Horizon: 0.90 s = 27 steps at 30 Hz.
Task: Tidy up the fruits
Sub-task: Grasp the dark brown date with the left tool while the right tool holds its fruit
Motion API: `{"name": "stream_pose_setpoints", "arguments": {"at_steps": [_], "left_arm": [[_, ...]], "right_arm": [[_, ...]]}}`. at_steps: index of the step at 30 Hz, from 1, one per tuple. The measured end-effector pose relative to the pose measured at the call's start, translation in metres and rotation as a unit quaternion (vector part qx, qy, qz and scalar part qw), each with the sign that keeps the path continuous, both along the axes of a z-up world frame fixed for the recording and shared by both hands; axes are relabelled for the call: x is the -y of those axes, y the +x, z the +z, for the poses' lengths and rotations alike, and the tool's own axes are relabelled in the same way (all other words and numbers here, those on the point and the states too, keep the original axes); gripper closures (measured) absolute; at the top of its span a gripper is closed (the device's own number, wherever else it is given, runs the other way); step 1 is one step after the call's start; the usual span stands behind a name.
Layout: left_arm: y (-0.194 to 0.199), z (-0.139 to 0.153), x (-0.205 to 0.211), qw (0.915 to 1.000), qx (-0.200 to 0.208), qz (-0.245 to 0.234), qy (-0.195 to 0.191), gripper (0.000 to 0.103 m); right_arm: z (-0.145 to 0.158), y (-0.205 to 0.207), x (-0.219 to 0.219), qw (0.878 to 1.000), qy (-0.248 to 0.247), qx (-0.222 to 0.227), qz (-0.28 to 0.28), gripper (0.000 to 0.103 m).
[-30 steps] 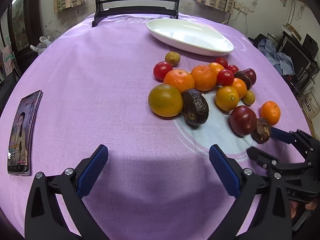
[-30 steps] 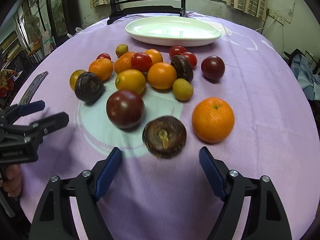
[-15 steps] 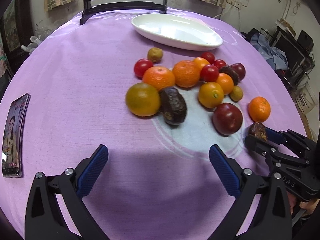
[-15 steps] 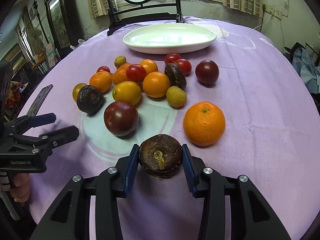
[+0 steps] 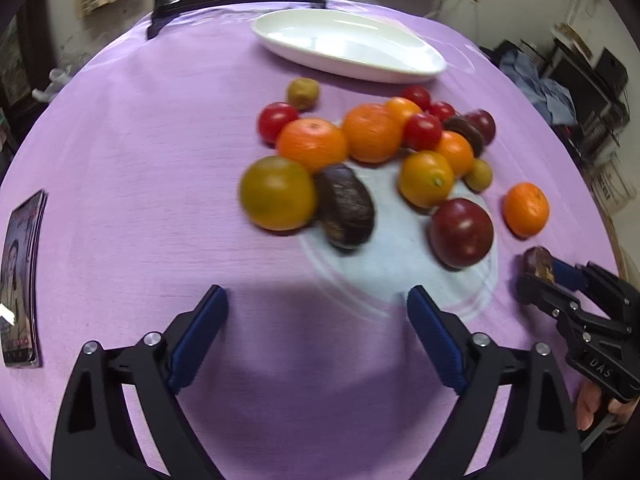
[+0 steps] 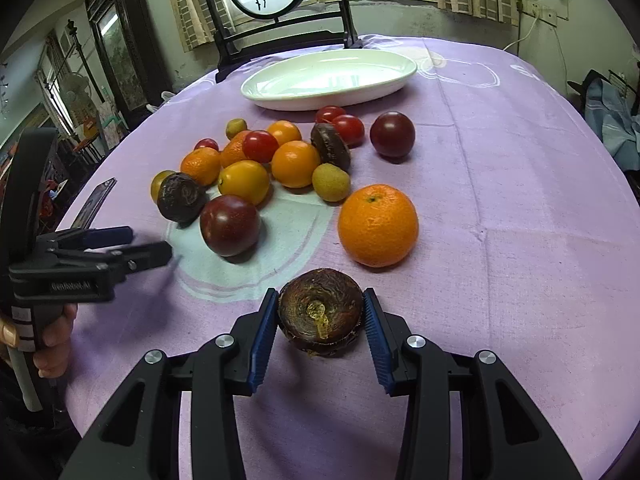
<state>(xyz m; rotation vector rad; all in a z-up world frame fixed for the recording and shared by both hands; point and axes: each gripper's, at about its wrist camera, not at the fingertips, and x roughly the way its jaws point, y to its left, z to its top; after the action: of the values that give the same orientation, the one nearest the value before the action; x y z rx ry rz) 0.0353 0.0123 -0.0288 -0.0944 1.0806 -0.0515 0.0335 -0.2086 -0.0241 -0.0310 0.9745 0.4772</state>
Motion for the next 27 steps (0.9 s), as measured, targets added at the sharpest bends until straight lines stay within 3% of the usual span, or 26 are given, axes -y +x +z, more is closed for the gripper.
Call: {"name": "stream_pose_setpoints", "arguments": {"at_steps": [6,9,15,16,23,27], "left_arm": [[0.014,0.002,0.015,0.9999,0.003,-0.006,0.012,0.034],[0.024,0.004,0.017,0.9997,0.006,0.001,0.024,0.058],[0.044,0.006,0.022,0.9997,0.005,0.002,0.024,0.070],[0.048,0.005,0.023,0.9994,0.009,0.006,0.032,0.076],[0.032,0.010,0.017,0.9996,0.022,0.003,0.016,0.077],[0.017,0.034,0.008,0.9991,0.043,-0.003,0.001,0.077]], "right_arm": [[-0.001,0.000,0.002,1.000,0.010,-0.004,0.002,0.060],[-0.001,-0.001,0.003,1.000,0.013,-0.005,0.003,0.060],[-0.001,-0.001,0.003,1.000,0.013,-0.005,0.003,0.060],[-0.001,-0.001,0.003,1.000,0.012,-0.004,0.003,0.060],[0.002,-0.004,0.007,1.000,0.010,0.003,-0.004,0.060],[0.017,-0.002,0.011,1.000,0.018,0.018,-0.006,0.060]]}}
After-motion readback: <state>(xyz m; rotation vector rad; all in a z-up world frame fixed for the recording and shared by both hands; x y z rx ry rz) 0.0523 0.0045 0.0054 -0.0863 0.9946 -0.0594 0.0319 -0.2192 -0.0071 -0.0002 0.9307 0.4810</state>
